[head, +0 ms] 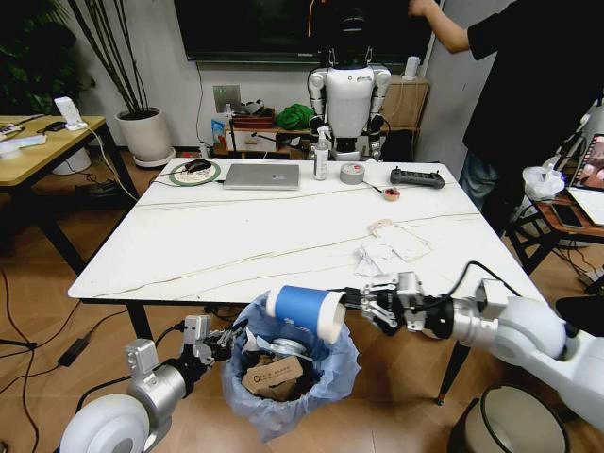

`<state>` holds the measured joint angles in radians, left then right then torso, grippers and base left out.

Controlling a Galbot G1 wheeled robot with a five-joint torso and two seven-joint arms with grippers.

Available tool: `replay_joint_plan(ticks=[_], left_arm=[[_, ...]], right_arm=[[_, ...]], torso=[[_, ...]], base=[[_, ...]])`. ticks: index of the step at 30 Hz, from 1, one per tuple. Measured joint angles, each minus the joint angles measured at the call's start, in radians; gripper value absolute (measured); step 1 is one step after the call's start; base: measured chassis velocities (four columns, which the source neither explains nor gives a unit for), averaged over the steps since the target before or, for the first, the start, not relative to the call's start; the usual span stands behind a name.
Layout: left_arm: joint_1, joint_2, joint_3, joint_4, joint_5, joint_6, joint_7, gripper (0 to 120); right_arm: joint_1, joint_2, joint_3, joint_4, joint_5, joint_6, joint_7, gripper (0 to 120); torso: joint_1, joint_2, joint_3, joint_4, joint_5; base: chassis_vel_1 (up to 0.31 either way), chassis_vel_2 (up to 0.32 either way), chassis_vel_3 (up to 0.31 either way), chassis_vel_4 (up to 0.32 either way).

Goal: Pick up the trash bin and place the trash from the table into it.

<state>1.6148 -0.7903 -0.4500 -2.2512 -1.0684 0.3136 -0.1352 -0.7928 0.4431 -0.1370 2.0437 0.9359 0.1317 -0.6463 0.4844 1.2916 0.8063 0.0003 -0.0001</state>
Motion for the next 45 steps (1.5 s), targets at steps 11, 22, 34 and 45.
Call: replay_joint_plan(ticks=[11, 22, 34, 45], left_arm=[[-0.007, 0.004, 0.003, 0.005, -0.003, 0.001, 0.001, 0], [-0.012, 0.0, 0.009, 0.009, -0.004, 0.001, 0.0, 0], [-0.015, -0.002, 0.016, 0.011, -0.016, 0.002, 0.001, 0], [-0.015, 0.0, 0.012, 0.015, -0.015, 0.002, 0.005, 0]], right_arm=[[0.051, 0.041, -0.094, -0.064, -0.05, 0.013, -0.015, 0], [0.082, 0.06, -0.129, -0.088, -0.098, 0.01, -0.019, 0], [0.095, 0.075, -0.147, -0.108, -0.127, 0.011, -0.015, 30], [0.046, 0.104, -0.039, -0.145, -0.072, 0.011, 0.075, 73]], torso=[[0.0, 0.0, 0.0, -0.0003, 0.0002], [0.0, 0.0, 0.0, -0.0003, 0.0001], [0.0, 0.0, 0.0, -0.0003, 0.0001], [0.0, 0.0, 0.0, -0.0004, 0.0002]], base=[[0.0, 0.0, 0.0, 0.0], [0.0, 0.0, 0.0, 0.0], [0.0, 0.0, 0.0, 0.0], [0.0, 0.0, 0.0, 0.0]])
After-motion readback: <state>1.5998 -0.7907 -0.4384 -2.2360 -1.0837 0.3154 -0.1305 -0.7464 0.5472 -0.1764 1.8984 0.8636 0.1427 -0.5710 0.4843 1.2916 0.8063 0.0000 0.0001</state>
